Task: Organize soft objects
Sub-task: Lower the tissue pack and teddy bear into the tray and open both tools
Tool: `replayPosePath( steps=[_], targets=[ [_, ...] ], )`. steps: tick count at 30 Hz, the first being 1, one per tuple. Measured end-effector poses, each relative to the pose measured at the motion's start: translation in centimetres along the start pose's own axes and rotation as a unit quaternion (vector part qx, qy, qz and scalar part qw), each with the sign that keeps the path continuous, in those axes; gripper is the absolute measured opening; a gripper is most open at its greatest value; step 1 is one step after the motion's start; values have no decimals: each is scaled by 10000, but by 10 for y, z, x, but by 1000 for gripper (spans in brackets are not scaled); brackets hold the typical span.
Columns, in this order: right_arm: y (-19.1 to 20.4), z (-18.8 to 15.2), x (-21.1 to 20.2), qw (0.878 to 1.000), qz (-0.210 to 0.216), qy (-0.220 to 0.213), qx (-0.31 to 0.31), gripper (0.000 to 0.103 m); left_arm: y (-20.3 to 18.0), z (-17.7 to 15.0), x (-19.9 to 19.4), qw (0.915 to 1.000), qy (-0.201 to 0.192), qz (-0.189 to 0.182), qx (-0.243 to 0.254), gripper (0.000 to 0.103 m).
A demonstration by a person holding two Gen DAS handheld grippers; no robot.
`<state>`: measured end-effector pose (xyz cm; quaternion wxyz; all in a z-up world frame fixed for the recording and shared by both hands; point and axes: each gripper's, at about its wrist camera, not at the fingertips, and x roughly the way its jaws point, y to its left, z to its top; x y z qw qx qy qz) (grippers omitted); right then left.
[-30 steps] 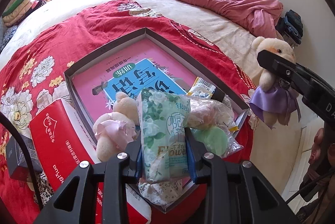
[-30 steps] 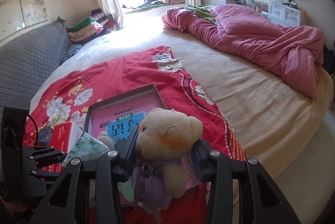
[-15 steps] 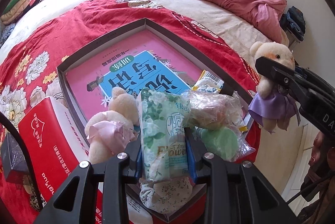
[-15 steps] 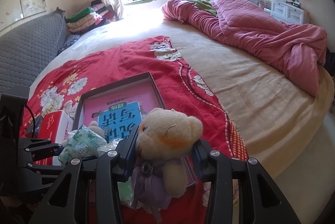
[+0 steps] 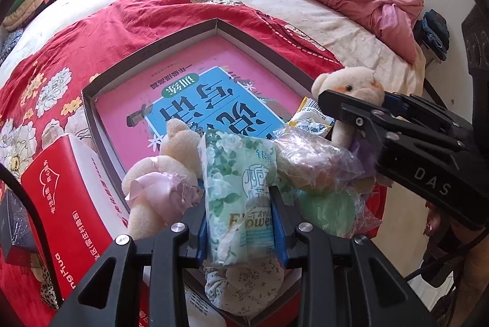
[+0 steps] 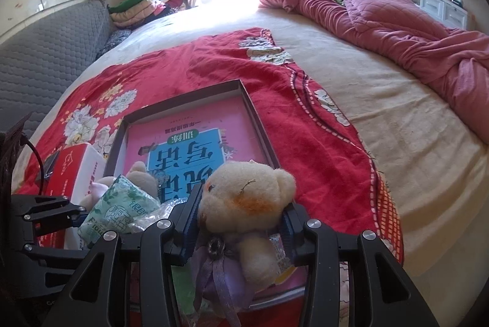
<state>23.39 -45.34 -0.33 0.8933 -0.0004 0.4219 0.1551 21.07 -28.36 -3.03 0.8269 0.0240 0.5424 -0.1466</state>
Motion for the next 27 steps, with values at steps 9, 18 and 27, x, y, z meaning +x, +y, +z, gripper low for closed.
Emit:
replayPosePath(
  steps=[9, 18, 27],
  targets=[
    [-1, -2, 18, 9997, 128, 175, 64, 47, 1, 0, 1, 10000, 0, 1, -27, 34],
    [2, -3, 11, 9998, 183, 27, 68, 57, 3, 0, 2, 9999, -7, -70, -76, 34],
    [-7, -3, -5, 9995, -75, -180, 236, 68, 3, 0, 1, 9998, 0, -186, -95, 35]
  ],
)
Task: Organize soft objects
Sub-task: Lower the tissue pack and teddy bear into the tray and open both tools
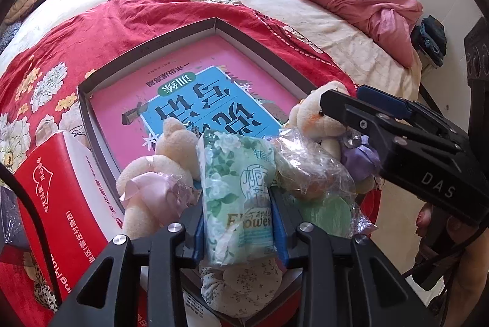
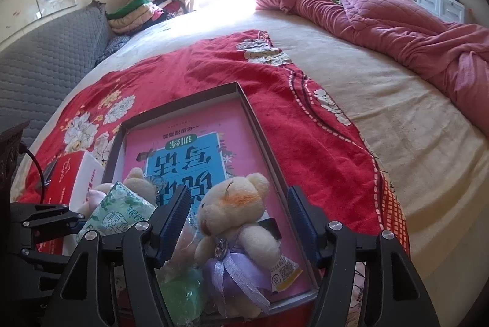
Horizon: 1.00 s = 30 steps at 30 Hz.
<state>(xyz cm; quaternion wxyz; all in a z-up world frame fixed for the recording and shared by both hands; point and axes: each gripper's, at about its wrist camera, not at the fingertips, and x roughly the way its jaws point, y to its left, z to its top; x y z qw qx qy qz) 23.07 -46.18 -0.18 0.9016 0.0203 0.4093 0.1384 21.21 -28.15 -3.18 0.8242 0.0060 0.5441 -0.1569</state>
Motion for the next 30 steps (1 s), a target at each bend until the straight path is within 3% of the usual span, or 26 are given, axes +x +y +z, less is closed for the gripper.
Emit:
replayPosePath(
  steps=[10, 15, 17, 19, 26, 30],
  targets=[
    [-5, 5, -31, 9987, 105, -443, 218, 68, -3, -1, -6, 9999, -69, 67, 98, 38],
    [-3, 6, -34, 9987, 104, -453, 204, 68, -6, -2, -6, 9998, -29, 121, 179, 41],
    [-1, 6, -36, 9988, 68, -450, 189, 68, -6, -2, -7, 9997, -34, 142, 181, 45],
    [0, 5, -37, 9987, 62, -463, 182, 69, -6, -2, -9, 9996, -63, 229, 181, 56],
    [4, 4, -42, 9986, 25, -525, 78, 75, -4, -2, -15, 9994, -121, 269, 175, 59],
    [6, 4, -44, 9985, -8, -543, 48, 76, -3, -2, -19, 9993, -172, 282, 166, 66]
  ],
)
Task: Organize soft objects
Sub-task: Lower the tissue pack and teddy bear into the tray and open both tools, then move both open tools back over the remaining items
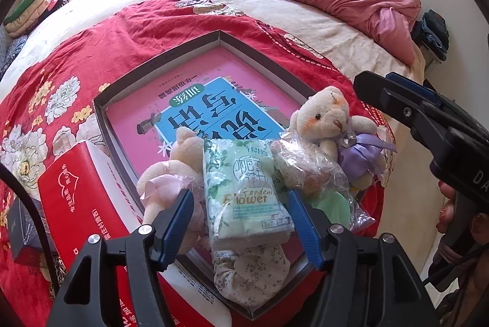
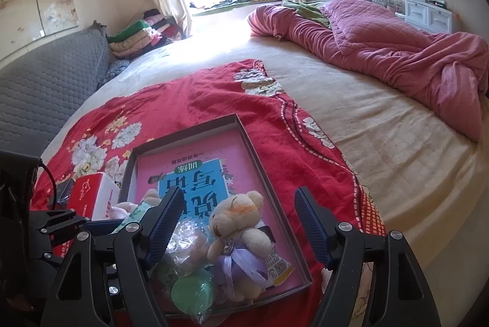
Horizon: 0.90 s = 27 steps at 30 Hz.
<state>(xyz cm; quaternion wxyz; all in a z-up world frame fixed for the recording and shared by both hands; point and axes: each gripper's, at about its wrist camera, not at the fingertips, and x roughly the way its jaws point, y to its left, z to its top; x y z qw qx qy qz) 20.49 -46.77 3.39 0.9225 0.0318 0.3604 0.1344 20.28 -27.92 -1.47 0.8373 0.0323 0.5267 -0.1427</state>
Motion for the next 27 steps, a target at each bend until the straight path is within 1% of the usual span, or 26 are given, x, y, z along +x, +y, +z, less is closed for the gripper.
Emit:
replayPosePath(
  steps=[3, 7, 15, 20, 27],
  targets=[
    [0, 0, -1, 10000, -66, -37, 41, 77, 0, 0, -4, 10000, -43, -20, 3, 69],
    [-5, 0, -4, 9997, -80, -74, 198, 78, 0, 0, -10, 9999, -128, 60, 24, 73],
    [-1, 1, -13, 9996, -229, -152, 97, 78, 5, -1, -25, 9996, -260, 89, -42, 81],
    [2, 4, -23, 9992, -93, -338, 195, 78, 8, -3, -38, 9991, -393, 98, -99, 81],
    [15, 8, -33, 9992, -175, -355, 70, 79, 16, -7, -61, 9981, -588, 126, -163, 81]
  ],
)
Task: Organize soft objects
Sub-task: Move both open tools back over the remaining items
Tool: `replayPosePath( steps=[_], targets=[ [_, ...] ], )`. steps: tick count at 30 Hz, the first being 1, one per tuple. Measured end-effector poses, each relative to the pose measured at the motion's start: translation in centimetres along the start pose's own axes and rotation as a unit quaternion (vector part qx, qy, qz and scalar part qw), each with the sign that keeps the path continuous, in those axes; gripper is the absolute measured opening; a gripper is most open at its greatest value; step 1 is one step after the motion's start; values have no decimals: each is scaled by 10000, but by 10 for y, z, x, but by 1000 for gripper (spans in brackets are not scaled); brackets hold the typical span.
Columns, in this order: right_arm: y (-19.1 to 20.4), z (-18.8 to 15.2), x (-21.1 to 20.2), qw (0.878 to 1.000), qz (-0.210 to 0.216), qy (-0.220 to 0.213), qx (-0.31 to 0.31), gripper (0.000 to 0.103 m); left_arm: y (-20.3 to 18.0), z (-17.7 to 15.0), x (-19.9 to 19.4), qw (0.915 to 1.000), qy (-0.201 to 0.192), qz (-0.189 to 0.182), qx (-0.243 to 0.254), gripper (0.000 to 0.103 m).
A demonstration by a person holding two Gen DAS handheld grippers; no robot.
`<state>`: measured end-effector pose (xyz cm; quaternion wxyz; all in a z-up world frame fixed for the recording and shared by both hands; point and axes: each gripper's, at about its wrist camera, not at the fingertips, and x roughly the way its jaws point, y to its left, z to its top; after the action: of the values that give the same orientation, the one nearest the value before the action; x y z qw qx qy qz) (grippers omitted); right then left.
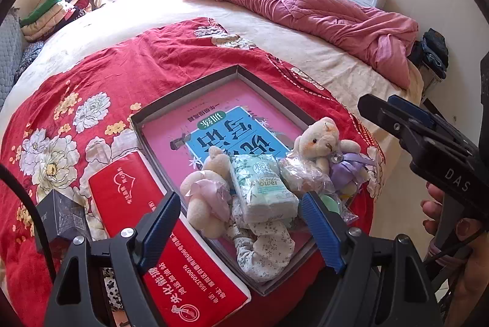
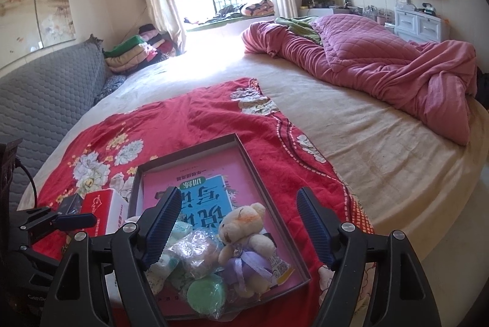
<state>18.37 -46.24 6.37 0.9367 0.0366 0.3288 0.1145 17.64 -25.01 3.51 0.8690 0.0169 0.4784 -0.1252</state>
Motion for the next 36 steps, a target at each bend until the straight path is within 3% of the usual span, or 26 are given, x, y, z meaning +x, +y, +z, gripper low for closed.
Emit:
replayPosePath(
  steps=[16, 21, 29, 36],
  targets=[
    [52, 16, -35, 9985, 250, -221, -439, 79, 33, -16, -52, 9993, -246, 97, -257, 81],
    [73, 17, -46, 9974, 325, -215, -601, 79, 56, -29, -77, 9987, -249, 318, -323, 81],
    [117, 15, -53, 9935, 805, -183, -787, 79, 121, -60, -111, 9942, -259, 675, -797, 81],
    [167, 10, -54, 9863, 1251, -12, -1078, 79, 153, -100, -98, 9910, 92, 684, -1148, 81]
  ],
)
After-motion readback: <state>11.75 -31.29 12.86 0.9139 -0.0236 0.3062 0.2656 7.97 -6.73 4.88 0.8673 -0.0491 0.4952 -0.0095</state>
